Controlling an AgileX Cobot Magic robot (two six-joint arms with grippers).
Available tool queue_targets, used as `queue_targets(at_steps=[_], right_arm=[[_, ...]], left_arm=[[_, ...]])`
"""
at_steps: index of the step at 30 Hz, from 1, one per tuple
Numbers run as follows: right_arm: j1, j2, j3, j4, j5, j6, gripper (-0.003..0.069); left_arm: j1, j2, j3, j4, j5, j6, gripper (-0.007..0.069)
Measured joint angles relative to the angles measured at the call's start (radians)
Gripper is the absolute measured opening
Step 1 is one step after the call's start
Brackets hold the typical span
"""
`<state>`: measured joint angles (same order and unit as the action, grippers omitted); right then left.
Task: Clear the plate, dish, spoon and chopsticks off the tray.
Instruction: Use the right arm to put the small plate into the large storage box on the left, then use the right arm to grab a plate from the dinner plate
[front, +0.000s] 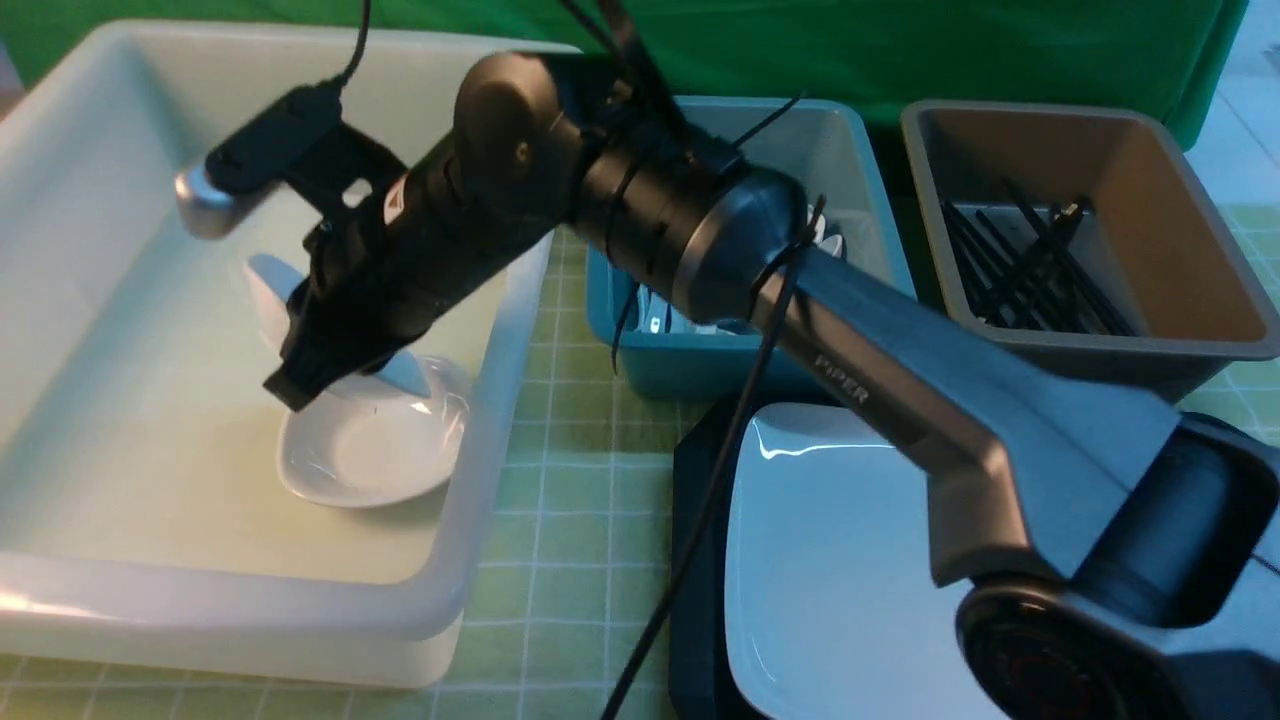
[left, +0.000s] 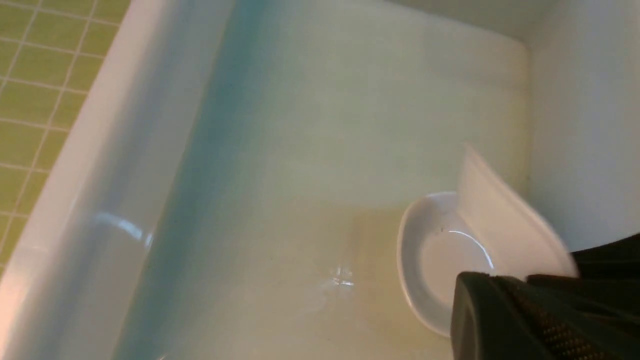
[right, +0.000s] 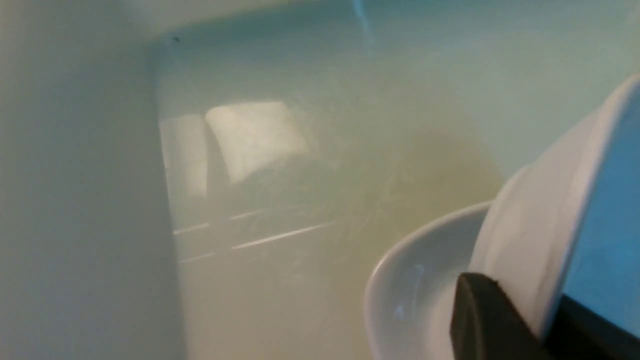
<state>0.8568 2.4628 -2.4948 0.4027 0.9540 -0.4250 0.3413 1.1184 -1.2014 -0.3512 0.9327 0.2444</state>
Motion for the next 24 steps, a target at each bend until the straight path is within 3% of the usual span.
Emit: queue_targets(at_steps=[2,5,8,9,11,14,17,19,21,24], right_arm=[[0.0,0.018,-0.003,-0.028,0.002,0.026,0.0048],[0.0,0.021,-0.005,-0.061,0.017,0.079,0.015],[0.0,0.02,-0.012,-0.068,0.054,0.121,0.0349],[0.0,0.019,-0.012,-0.068,0.057,0.121,0.0363],[0.0,0.011,-0.027,-0.08,0.135,0.153,0.0498],[0.0,-0.026,-0.075,-0.13,0.233,0.183,0.0563],[-0.003,-0.085,-0.094,-0.196,0.247,0.233,0.0552],[-0.014,-0.184,-0.086,-0.258,0.252,0.259,0.0463],[-0.035,-0.291,-0.031,-0.314,0.251,0.27,0.0342],[-0.106,-0.478,0.151,-0.359,0.249,0.274,0.011]], left_arm=[[0.0,-0.001,0.001,-0.043,-0.003,0.031,-0.0013],[0.0,-0.001,0.001,-0.089,-0.005,0.062,-0.0013],[0.0,-0.001,0.001,-0.117,-0.005,0.071,-0.0013],[0.0,-0.001,0.001,-0.119,-0.005,0.071,-0.0013],[0.0,-0.001,0.001,-0.151,-0.005,0.089,-0.0013],[0.0,-0.001,0.001,-0.204,-0.005,0.112,-0.0013],[-0.004,-0.001,0.001,-0.252,-0.001,0.137,-0.0013],[-0.056,-0.001,0.001,-0.292,0.018,0.195,-0.0013],[-0.148,-0.001,0.001,-0.302,0.033,0.219,-0.0013],[-0.386,0.001,0.001,-0.269,0.035,0.223,-0.0013]])
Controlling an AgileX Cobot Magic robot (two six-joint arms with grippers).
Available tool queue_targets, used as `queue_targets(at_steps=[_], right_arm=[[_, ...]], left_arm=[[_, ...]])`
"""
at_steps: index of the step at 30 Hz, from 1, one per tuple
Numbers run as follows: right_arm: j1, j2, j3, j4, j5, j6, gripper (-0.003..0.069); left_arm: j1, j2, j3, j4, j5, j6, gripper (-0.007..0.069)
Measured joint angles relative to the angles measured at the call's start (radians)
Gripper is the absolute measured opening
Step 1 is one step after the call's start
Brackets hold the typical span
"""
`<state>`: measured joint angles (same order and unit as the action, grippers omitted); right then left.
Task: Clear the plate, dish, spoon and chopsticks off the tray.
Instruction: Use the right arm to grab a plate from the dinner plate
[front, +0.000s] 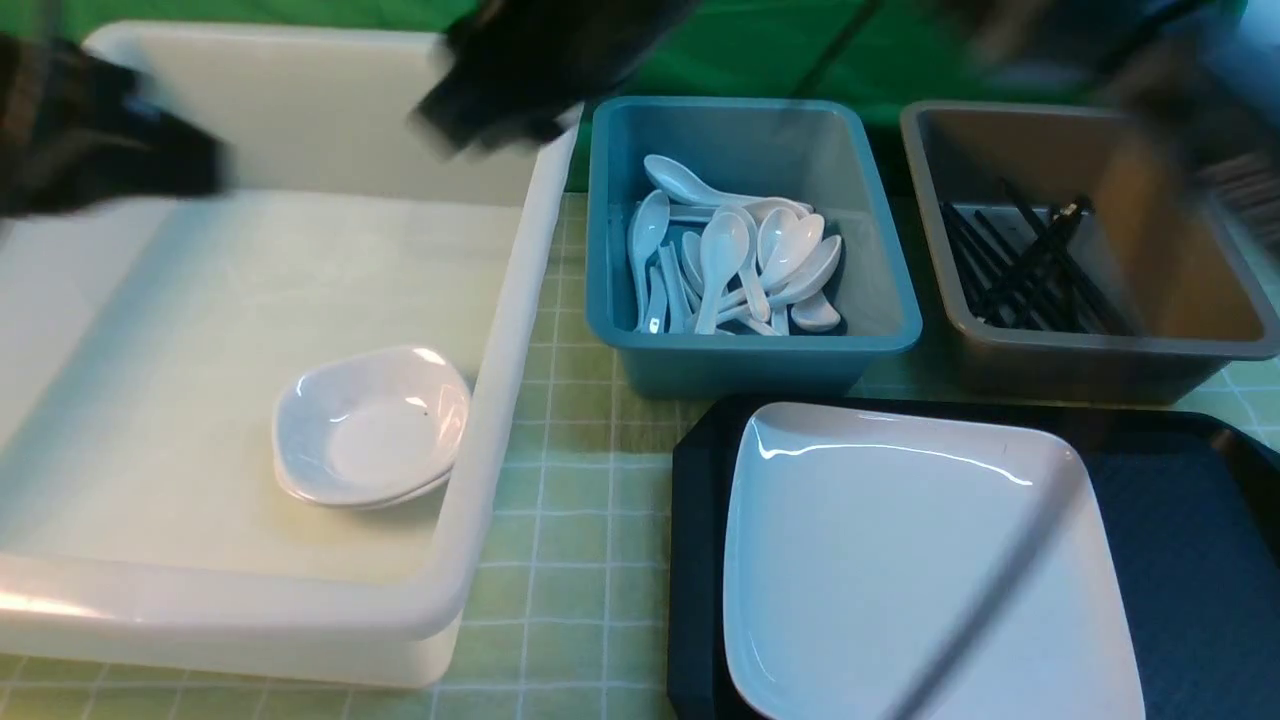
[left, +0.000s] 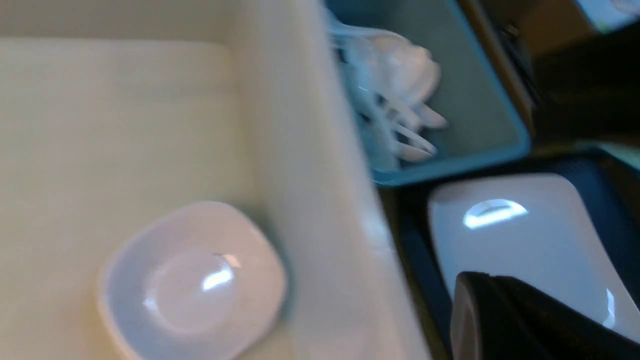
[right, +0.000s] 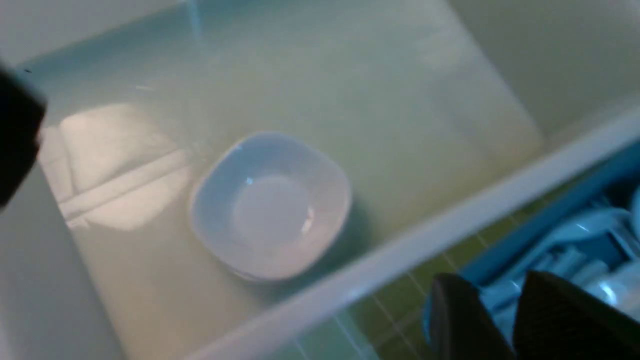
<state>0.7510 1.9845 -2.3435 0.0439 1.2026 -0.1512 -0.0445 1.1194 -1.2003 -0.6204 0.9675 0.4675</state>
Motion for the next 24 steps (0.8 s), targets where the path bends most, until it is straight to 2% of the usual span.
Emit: queue_targets(at_steps=[1,2,3,4,5,6,7,9,10,13,14,15,16,18,21,24], right_arm=[[-0.007,-0.013,0.032,-0.003,0.0,0.0,0.0099],[-0.07,-0.101,0.157,-0.01,0.0,0.0,0.0042],[-0.107,-0.149,0.214,-0.012,-0.001,0.001,0.0032],[-0.167,-0.23,0.374,-0.017,0.001,0.004,0.002],[-0.221,-0.274,0.457,-0.019,0.001,0.007,0.0015],[-0.232,-0.294,0.477,-0.019,0.0,0.008,0.0015],[-0.301,-0.353,0.622,-0.021,-0.011,0.024,0.0013],[-0.431,-0.442,0.823,-0.006,-0.078,0.034,0.0021],[-0.502,-0.473,0.936,0.03,-0.133,0.033,0.0038],[-0.625,-0.511,1.118,0.154,-0.244,-0.004,0.0108],[-0.697,-0.512,1.225,0.257,-0.321,-0.068,0.018],[-0.725,-0.504,1.269,0.303,-0.376,-0.114,0.0238],[-0.743,-0.492,1.304,0.343,-0.406,-0.147,0.0273],[-0.789,-0.44,1.354,0.406,-0.499,-0.2,0.0388],[-0.802,-0.359,1.355,0.434,-0.565,-0.219,0.0444],[-0.803,-0.266,1.32,0.447,-0.599,-0.231,0.0459]], left_arm=[[-0.015,0.001,0.0,0.0,-0.001,-0.001,-0.0013],[-0.126,0.009,0.0,0.037,-0.009,-0.023,-0.0013],[-0.201,0.018,0.0,0.072,-0.013,-0.044,-0.0013],[-0.285,0.032,0.0,0.122,-0.02,-0.072,-0.0013],[-0.348,0.046,0.0,0.164,-0.026,-0.097,-0.0013],[-0.36,0.05,0.0,0.179,-0.028,-0.102,-0.0013],[-0.433,0.075,0.0,0.221,-0.039,-0.128,-0.0013],[-0.511,0.116,0.001,0.264,-0.067,-0.153,-0.0013],[-0.542,0.135,0.001,0.274,-0.086,-0.157,-0.0013],[-0.572,0.168,0.001,0.28,-0.117,-0.16,-0.0013],[-0.581,0.192,0.001,0.283,-0.132,-0.166,-0.0013],[-0.582,0.203,0.001,0.285,-0.136,-0.165,-0.0013],[-0.582,0.212,0.001,0.286,-0.139,-0.168,-0.0013],[-0.582,0.234,0.001,0.293,-0.146,-0.171,-0.0013],[-0.582,0.257,0.001,0.292,-0.163,-0.171,-0.0013],[-0.582,0.289,0.001,0.246,-0.198,-0.129,-0.0013]])
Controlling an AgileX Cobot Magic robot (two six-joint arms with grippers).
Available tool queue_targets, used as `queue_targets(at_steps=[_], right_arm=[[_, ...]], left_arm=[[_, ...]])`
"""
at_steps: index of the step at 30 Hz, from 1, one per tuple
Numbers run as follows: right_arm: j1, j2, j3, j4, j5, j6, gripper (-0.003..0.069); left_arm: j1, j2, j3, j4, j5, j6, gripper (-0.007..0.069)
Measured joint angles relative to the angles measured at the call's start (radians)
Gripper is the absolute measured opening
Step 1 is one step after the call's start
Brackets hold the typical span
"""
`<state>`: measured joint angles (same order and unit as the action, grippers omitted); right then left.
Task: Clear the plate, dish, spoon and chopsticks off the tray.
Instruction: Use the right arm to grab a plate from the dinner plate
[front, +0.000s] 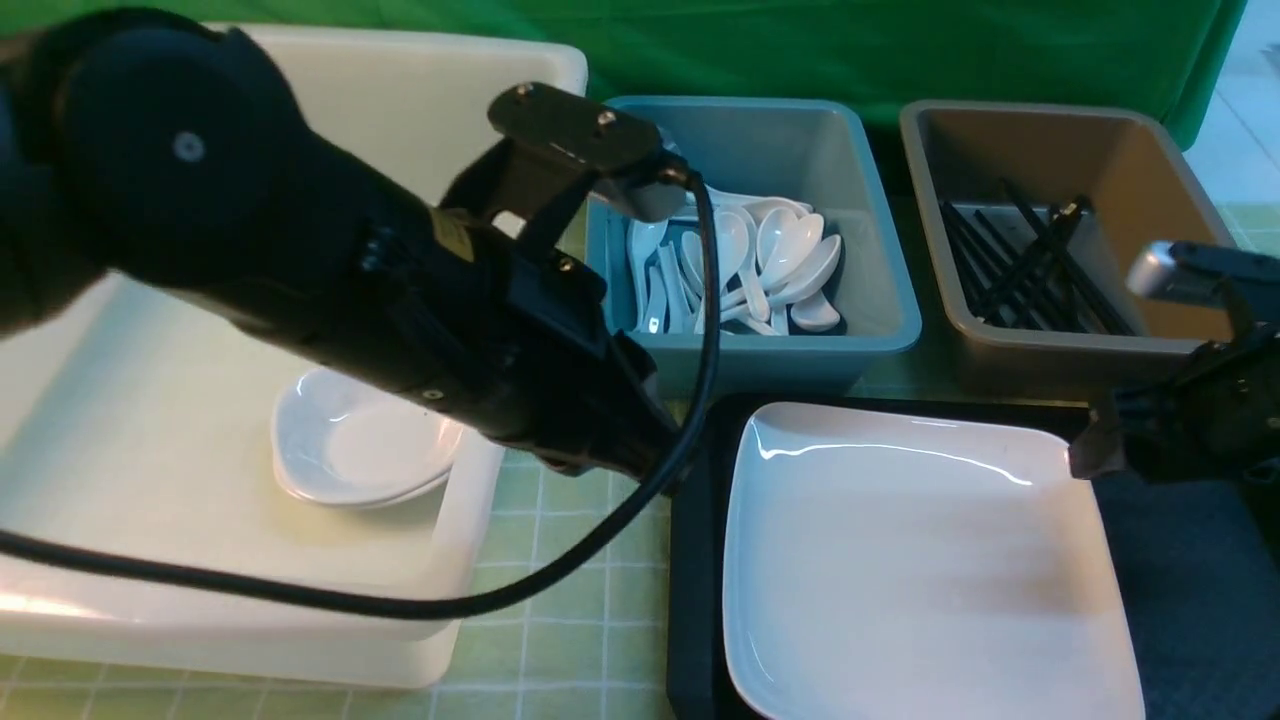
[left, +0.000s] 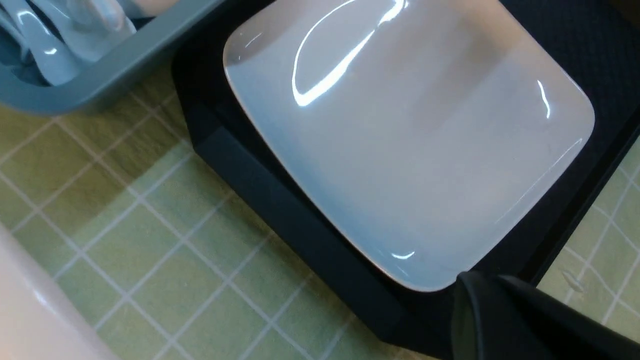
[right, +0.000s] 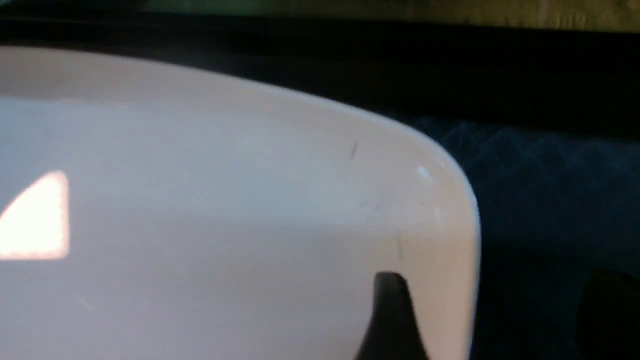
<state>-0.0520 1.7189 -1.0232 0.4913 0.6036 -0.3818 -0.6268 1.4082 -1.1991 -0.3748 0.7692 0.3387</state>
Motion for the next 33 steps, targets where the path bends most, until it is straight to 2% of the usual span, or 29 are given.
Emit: queue_targets(at_steps=[6,8,12,15,17,18,21,25,30,33], right_arm=[[0.0,0.141,-0.091,0.014,-0.004,-0.002,0.046],[0.001,0.155,-0.104,0.016,-0.004,-0.003,0.046],[0.019,0.171,-0.112,0.02,-0.001,-0.026,0.0451],[0.052,0.183,-0.118,0.021,-0.001,-0.076,0.0384],[0.073,0.189,-0.12,0.023,-0.002,-0.093,0.0293],[0.074,0.189,-0.122,0.026,-0.001,-0.095,0.0274],[0.075,0.19,-0.124,0.041,0.011,-0.108,0.0257],[0.075,0.16,-0.127,0.028,0.063,-0.114,0.0237],[0.075,-0.031,-0.126,0.016,0.201,-0.124,0.009],[0.078,-0.143,-0.126,0.024,0.231,-0.124,0.005]], left_arm=[[0.0,0.085,0.0,-0.244,-0.141,0.293,-0.0013],[-0.002,0.117,0.0,-0.294,-0.18,0.333,-0.0013],[-0.001,0.165,0.0,-0.314,-0.214,0.351,-0.0013],[-0.002,0.195,0.0,-0.316,-0.234,0.355,-0.0012],[-0.002,0.202,0.0,-0.313,-0.24,0.357,-0.0012],[-0.002,0.202,0.0,-0.308,-0.241,0.356,-0.0012],[-0.002,0.202,0.0,-0.276,-0.243,0.332,-0.0012],[-0.002,0.202,-0.024,-0.151,-0.202,0.218,-0.0012],[-0.002,0.191,-0.134,0.129,-0.104,-0.017,-0.0012],[0.003,0.17,-0.189,0.218,-0.067,-0.083,-0.0012]])
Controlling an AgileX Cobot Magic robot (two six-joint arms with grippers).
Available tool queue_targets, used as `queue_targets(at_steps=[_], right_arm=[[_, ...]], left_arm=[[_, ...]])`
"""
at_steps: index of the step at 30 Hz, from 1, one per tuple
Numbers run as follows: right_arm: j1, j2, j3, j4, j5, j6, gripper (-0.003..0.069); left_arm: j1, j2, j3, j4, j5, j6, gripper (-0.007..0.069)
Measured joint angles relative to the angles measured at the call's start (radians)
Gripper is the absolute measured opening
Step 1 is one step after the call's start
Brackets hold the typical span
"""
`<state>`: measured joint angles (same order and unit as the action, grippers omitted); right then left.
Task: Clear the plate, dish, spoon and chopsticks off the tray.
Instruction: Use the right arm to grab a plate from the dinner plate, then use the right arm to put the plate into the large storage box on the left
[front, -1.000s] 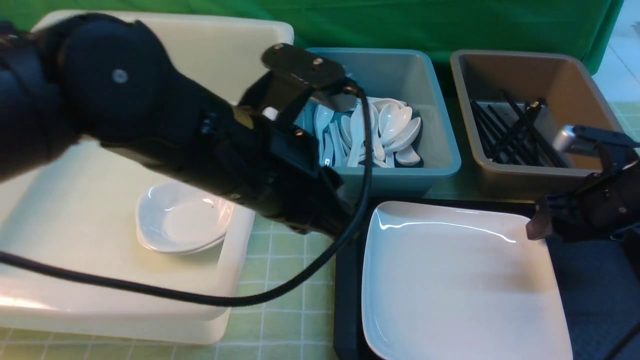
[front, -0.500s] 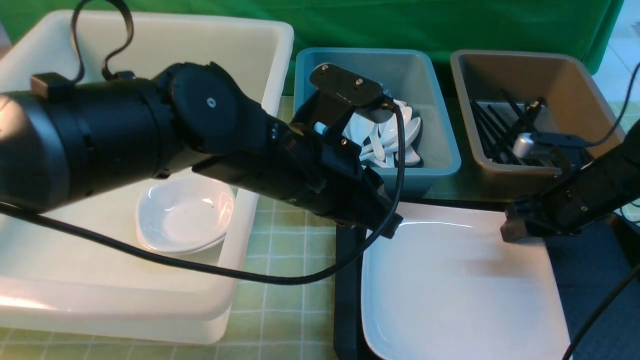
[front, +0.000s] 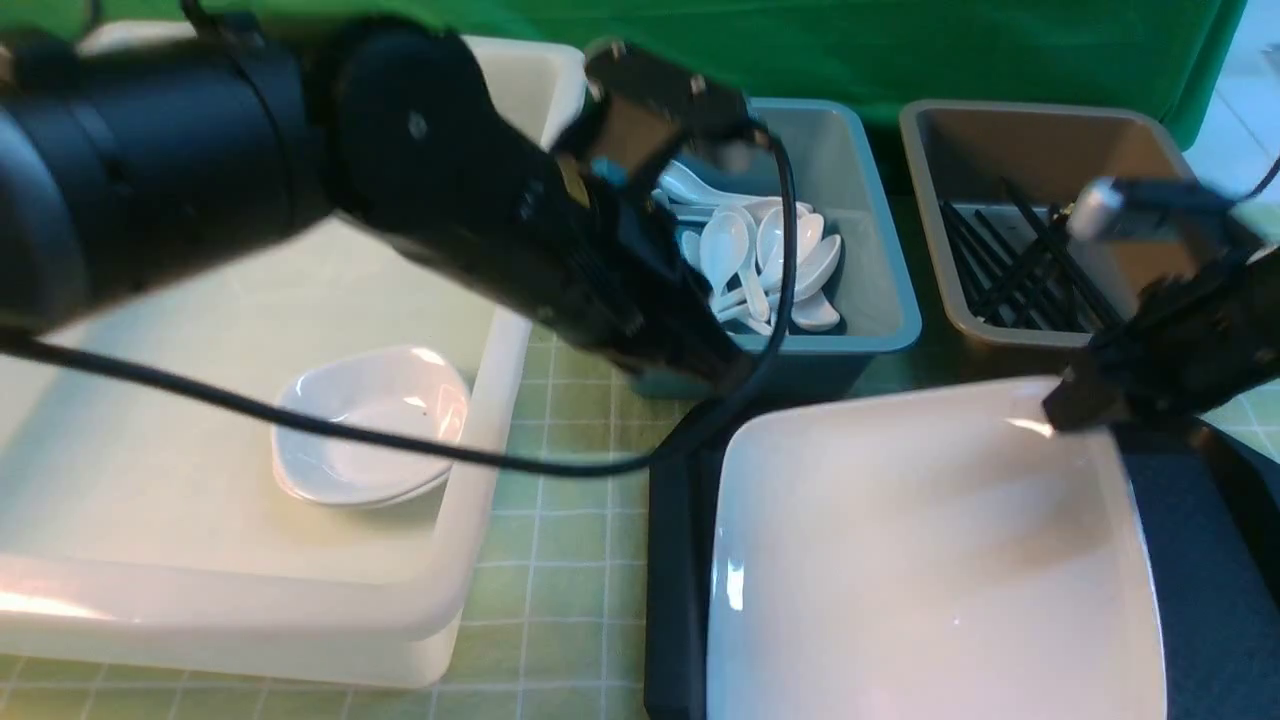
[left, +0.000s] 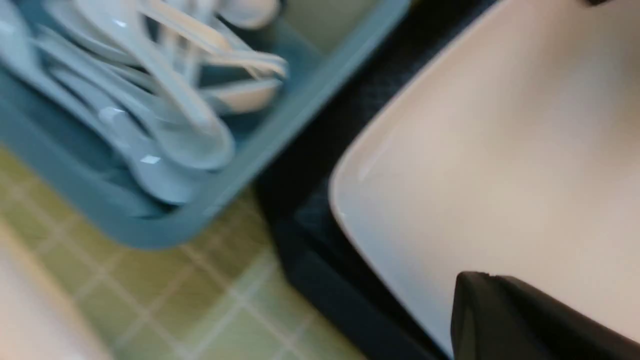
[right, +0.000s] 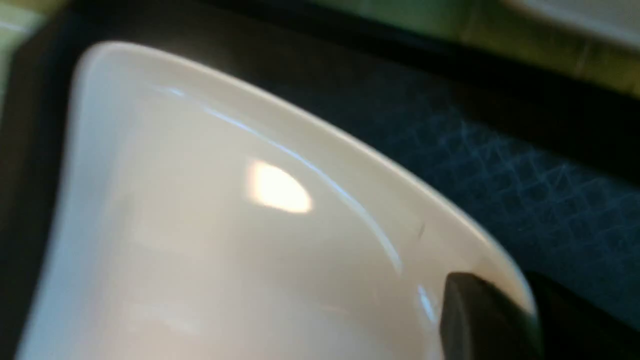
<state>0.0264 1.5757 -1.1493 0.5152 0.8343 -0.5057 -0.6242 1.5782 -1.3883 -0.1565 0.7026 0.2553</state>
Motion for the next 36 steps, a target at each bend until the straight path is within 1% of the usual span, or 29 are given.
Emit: queue_targets(at_steps=[2,4,8,10,11,13,14,15,17,18,19,20,22,27,28,33,35,36], right_arm=[[0.001,-0.081,0.0,0.002,0.008,0.005,0.0029],[0.001,-0.138,-0.001,-0.003,0.008,0.006,0.0025],[0.001,-0.191,-0.034,-0.02,0.023,0.011,0.0025],[0.002,-0.197,-0.092,-0.021,0.049,0.017,0.0026],[0.002,-0.197,-0.111,-0.016,0.054,0.017,0.0026],[0.002,-0.197,-0.198,0.01,0.069,0.018,0.0026],[0.002,-0.197,-0.207,0.013,0.069,0.018,0.0026],[0.008,-0.196,-0.28,0.038,0.069,0.018,0.0026],[0.022,-0.184,-0.369,0.06,0.064,0.022,0.0026],[0.038,-0.164,-0.428,0.07,0.061,0.027,0.0026],[0.044,-0.16,-0.449,0.074,0.061,0.027,0.0026],[0.074,-0.124,-0.529,0.093,0.06,0.035,0.0026],[0.105,-0.074,-0.609,0.109,0.059,0.047,0.0026],[0.241,0.143,-0.874,0.137,0.029,0.101,0.0026],[0.251,0.152,-0.895,0.14,0.023,0.103,0.0026],[0.377,0.397,-1.157,0.166,-0.076,0.171,0.0026],[0.396,0.447,-1.207,0.168,-0.094,0.185,0.0026],[0.427,0.516,-1.264,0.168,-0.13,0.204,0.0026]], left_arm=[[0.016,-0.02,-0.035,0.037,0.028,-0.026,-0.0012],[0.042,-0.035,-0.055,0.048,0.043,-0.039,-0.0012],[0.131,-0.07,-0.071,0.055,0.066,-0.068,-0.0012],[0.208,-0.089,-0.071,0.058,0.098,-0.073,-0.0012],[0.23,-0.094,-0.071,0.059,0.108,-0.073,-0.0012],[0.314,-0.117,-0.071,0.06,0.138,-0.074,-0.0012],[0.322,-0.122,-0.071,0.06,0.141,-0.074,-0.0012],[0.378,-0.139,-0.071,0.056,0.149,-0.074,-0.0012],[0.449,-0.165,-0.071,0.04,0.149,-0.072,-0.0012],[0.503,-0.189,-0.071,0.022,0.149,-0.065,-0.0012],[0.51,-0.189,-0.071,0.022,0.149,-0.065,-0.0012],[0.574,-0.213,-0.071,-0.002,0.149,-0.06,-0.0012],[0.62,-0.229,-0.071,-0.025,0.151,-0.057,-0.0012],[0.765,-0.259,-0.071,-0.095,0.179,-0.041,-0.0012],[0.773,-0.26,-0.071,-0.098,0.181,-0.04,-0.0012],[0.846,-0.269,-0.071,-0.185,0.23,0.003,-0.0012],[0.852,-0.274,-0.071,-0.194,0.235,0.007,-0.0012],[0.856,-0.279,-0.071,-0.198,0.237,0.01,-0.0012]])
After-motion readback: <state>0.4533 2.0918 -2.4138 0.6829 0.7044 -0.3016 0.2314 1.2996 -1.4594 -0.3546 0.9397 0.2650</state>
